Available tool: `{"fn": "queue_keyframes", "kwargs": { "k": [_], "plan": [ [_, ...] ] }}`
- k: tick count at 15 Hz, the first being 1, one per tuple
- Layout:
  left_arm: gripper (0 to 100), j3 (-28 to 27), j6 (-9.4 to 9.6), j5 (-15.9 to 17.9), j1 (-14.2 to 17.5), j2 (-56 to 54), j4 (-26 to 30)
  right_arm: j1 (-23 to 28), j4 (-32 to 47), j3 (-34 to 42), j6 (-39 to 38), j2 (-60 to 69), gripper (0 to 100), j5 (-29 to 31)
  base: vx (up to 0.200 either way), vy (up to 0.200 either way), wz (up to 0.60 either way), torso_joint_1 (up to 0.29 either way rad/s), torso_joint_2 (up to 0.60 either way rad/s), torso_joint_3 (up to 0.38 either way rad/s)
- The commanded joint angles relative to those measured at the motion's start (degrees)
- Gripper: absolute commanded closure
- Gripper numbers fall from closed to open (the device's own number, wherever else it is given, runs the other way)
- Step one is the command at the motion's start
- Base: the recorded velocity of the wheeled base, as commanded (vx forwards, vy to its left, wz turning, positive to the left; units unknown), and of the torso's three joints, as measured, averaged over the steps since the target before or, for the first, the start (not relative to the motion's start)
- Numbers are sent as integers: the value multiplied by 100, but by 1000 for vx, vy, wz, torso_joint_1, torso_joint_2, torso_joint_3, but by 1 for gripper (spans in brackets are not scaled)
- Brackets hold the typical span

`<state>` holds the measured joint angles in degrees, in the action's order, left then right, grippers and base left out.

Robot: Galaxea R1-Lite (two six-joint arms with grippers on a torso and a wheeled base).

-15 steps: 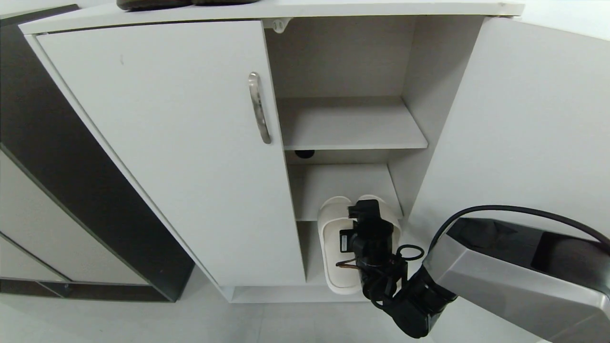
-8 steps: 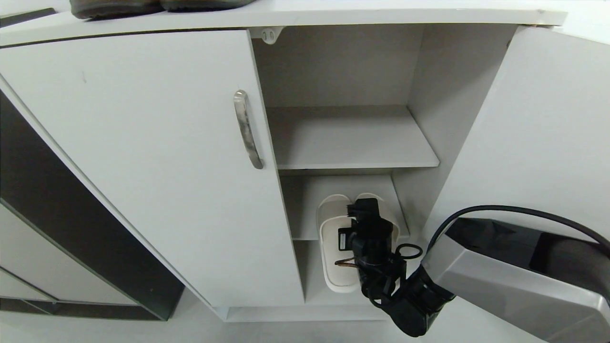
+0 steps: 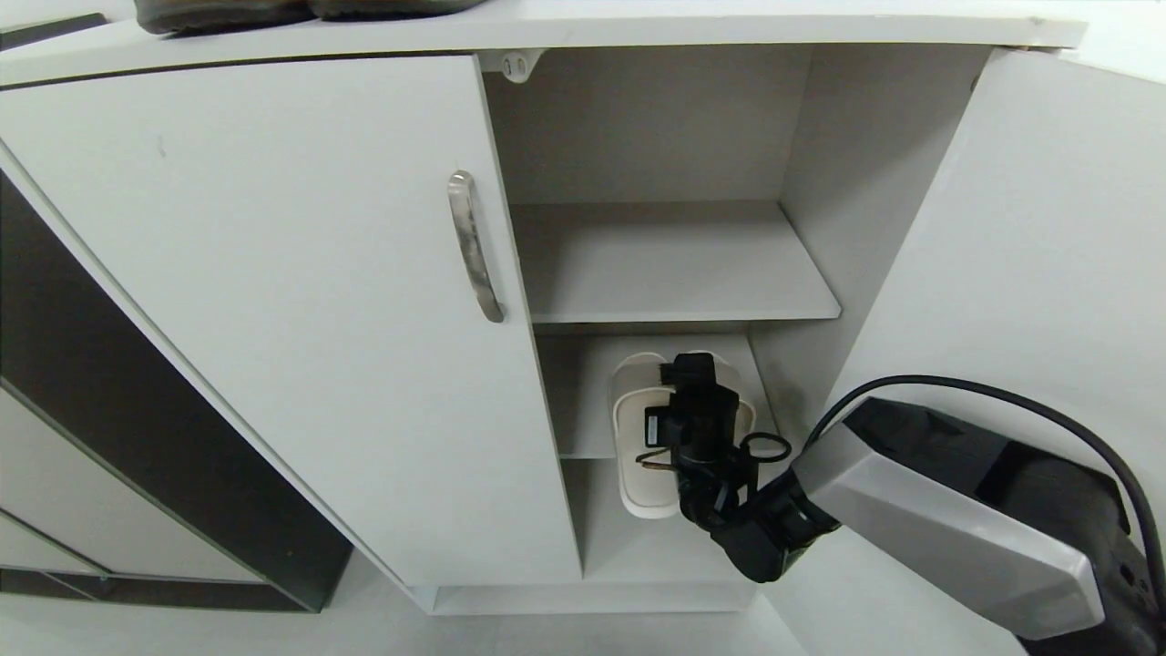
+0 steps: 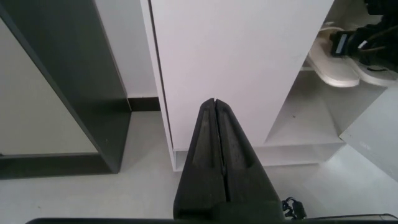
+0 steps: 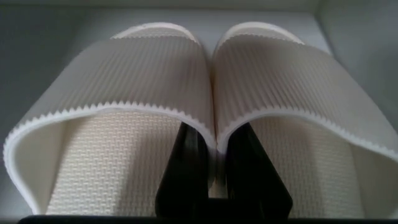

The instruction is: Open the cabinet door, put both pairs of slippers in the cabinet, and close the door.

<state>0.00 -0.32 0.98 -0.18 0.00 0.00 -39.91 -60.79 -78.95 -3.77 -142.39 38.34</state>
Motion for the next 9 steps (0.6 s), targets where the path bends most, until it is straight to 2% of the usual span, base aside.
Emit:
{"fn": "queue_keyframes", "kwargs": {
  "k": [1,6,9],
  "plan": [
    [100,0,-3,-1,1,9,0,124,384,-604,-1,-105,100,-90,0,0,0,0,0,0],
    [100,0,-3,-1,1,9,0,265,1070,-1765,16,-474,100,-99,0,0,0,0,0,0],
    [100,0,-3,-1,1,0,0,317,1175,-2090,16,-650,100,-99,0,0,0,0,0,0]
  ]
}}
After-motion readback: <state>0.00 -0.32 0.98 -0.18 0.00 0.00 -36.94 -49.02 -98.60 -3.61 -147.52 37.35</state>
